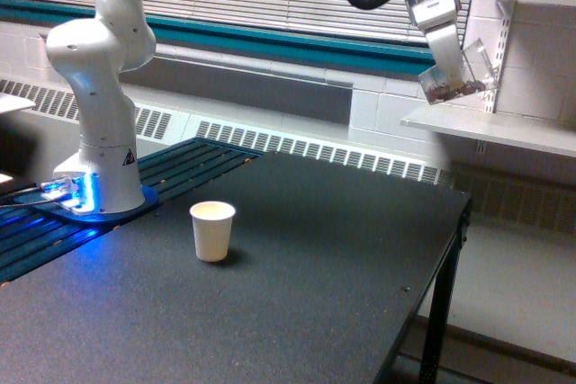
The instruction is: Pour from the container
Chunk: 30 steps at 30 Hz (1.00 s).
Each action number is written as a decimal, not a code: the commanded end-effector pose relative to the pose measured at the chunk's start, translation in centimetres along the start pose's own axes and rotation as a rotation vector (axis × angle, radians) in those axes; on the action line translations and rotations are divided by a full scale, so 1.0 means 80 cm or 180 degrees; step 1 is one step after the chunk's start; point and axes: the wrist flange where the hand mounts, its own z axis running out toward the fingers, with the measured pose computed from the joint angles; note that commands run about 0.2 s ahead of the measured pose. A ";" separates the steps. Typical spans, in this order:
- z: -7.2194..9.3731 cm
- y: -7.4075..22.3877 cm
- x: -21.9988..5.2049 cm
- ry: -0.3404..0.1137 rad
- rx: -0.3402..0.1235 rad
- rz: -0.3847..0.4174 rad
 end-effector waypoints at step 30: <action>-0.213 0.014 -0.067 0.0673 0.0386 -0.0175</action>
